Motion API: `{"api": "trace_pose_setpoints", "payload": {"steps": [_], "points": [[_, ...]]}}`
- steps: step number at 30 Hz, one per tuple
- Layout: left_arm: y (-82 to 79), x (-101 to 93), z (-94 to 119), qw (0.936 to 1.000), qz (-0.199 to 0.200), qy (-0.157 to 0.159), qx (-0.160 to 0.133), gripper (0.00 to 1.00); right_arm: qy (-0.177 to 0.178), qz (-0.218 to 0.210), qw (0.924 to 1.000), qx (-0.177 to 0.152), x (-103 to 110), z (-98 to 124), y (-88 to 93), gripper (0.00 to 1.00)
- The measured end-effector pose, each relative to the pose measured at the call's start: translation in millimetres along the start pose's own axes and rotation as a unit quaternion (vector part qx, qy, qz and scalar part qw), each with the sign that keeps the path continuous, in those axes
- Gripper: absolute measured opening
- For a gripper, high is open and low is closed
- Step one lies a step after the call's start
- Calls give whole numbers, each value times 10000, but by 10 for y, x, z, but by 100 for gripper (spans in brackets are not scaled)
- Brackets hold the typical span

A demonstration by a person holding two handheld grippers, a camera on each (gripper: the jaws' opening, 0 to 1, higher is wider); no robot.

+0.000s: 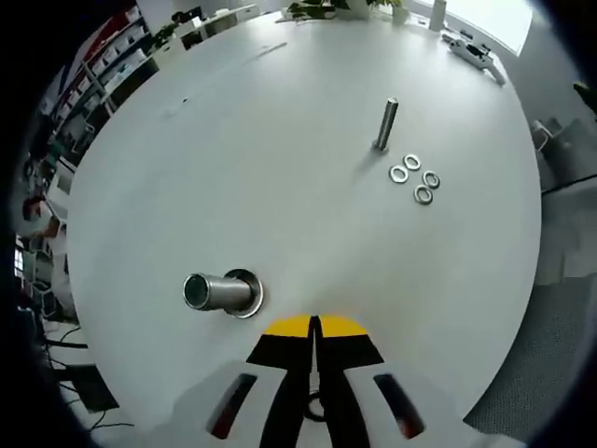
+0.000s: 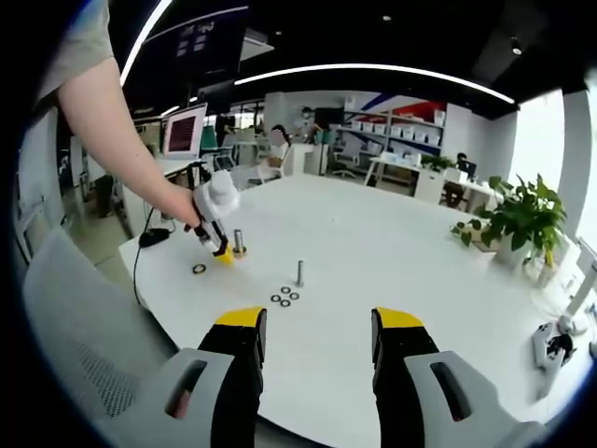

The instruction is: Place the washer onto the threaded stud by aligning its center hole with the stud, sliding it down to the base, and recovering from edge contact or off-axis alignment until the washer reaches the visible bottom stop.

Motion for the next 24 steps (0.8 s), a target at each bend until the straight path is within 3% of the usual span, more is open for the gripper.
{"api": "trace_pose_setpoints", "payload": {"steps": [7, 10, 24], "points": [[109, 2, 104, 9999, 126, -1, 76, 0, -16, 5, 10000, -17, 4, 2, -3, 47], [153, 10, 132, 9996, 257, -19, 123, 7, -16, -17, 10000, -30, 4, 4, -7, 47], [324, -9, 272, 9985, 508, -102, 164, 13, -41, -16, 10000, -53, 16, 5, -11, 47]]}}
Point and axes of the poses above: the point that each gripper's makers call its tool centre point, and the gripper's own axes: z roughly backward along the fingers, x roughly to its left, y roughly out of its underside, the point moved 9 cm from there along z, roughly backward along the fingers, and after that the axes turned 7 degrees about -x, right-handed, at the moved point
